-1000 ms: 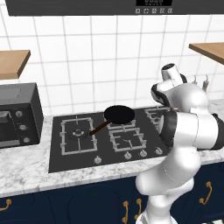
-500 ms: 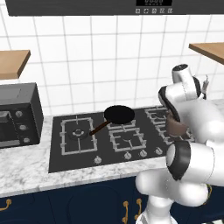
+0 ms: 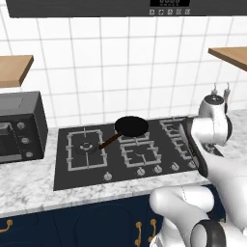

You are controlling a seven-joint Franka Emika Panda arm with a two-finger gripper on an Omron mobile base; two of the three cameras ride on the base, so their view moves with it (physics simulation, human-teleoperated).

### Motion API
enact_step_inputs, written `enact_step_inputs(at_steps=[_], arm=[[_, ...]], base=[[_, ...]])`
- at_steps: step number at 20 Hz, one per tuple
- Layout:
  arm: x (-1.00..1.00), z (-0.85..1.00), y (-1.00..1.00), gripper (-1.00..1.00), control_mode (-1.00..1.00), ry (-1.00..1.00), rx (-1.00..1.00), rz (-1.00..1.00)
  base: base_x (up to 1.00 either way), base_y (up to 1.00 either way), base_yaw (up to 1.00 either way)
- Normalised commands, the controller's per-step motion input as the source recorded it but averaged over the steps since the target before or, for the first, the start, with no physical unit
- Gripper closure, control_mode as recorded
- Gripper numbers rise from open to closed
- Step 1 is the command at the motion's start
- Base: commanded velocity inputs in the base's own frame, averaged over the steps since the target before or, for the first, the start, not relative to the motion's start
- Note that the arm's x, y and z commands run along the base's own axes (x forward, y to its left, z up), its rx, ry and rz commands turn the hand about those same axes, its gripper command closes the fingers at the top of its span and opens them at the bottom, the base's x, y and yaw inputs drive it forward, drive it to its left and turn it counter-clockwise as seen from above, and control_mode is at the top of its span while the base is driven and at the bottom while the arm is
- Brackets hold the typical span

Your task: Pick the kettle from the counter and place it on a stove burner. Then turn the burner on.

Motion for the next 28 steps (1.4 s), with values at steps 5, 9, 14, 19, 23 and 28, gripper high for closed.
enact_step_inputs(at_steps=[5,9,14,19,23,28], arm=[[0.14,-0.7,0.05,-1.0,-1.0,0.06,0.15,0.55],[0.14,-0.11,0.06,-1.0,-1.0,0.1,-0.05,0.01],[0.42,-0.27,-0.16,-1.0,-1.0,0.19,-0.03,0.03],[0.27,-0.19,-0.38,-1.0,-1.0,0.08,0.0,0.1],[0.03,-0.4,-0.1,-1.0,-1.0,0.12,0.0,0.09],[0.0,-0.39,0.0,-1.0,-1.0,0.05,0.0,0.05]], base=[[0.0,0.0,0.0],[0.0,0.0,0.0],[0.0,0.0,0.0],[0.0,0.0,0.0],[0.0,0.0,0.0],[0.0,0.0,0.0]])
